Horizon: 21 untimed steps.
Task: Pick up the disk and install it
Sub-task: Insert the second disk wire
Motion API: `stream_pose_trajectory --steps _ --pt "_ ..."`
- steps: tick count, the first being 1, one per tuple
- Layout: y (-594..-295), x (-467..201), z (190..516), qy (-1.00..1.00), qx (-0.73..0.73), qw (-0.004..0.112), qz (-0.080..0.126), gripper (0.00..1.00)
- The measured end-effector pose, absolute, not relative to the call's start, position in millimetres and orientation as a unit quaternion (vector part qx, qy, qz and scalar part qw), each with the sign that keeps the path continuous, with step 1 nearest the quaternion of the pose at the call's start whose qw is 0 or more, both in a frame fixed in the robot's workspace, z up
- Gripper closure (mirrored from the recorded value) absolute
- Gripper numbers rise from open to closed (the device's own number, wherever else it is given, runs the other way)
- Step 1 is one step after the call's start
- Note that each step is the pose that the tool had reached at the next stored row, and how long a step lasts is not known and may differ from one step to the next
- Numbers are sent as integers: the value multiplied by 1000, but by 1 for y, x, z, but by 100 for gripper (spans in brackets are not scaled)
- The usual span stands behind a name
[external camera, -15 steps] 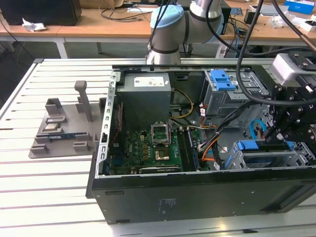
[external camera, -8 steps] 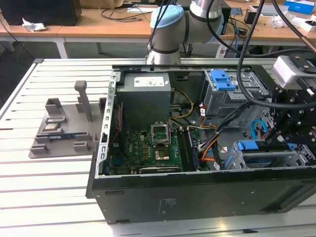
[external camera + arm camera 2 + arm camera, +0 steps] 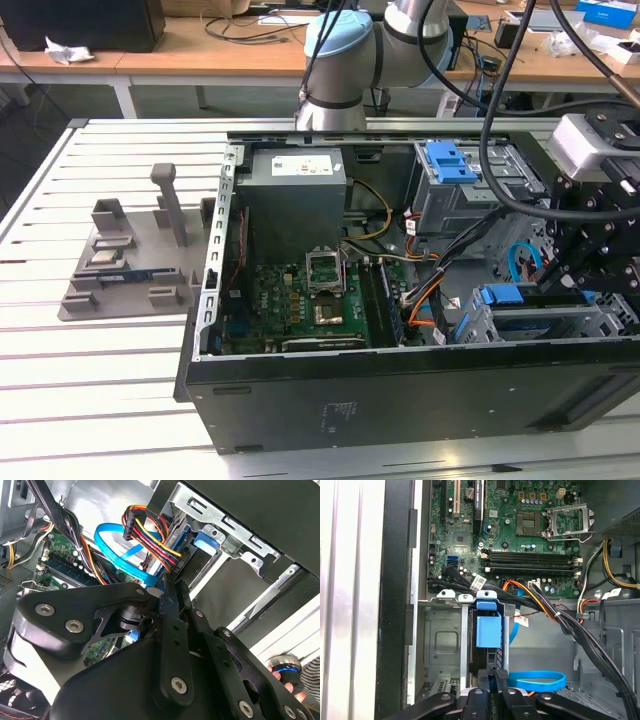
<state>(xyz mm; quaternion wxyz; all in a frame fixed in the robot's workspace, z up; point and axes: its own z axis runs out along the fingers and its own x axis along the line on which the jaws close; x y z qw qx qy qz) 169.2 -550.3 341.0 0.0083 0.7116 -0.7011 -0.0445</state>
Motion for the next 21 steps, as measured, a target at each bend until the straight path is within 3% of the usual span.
stream_pose_trajectory --steps 3,4,10,11,13,21 --pt "-550 169 341 -701 712 8 -45 82" --pt "-550 169 341 -701 712 8 -45 76" --pt "-547 169 354 -701 712 0 -53 76" --pt "-552 169 354 -700 712 -6 -58 89" --pt "-556 169 351 -699 711 -14 -69 89" --pt "-556 173 341 -699 711 -13 -77 89"
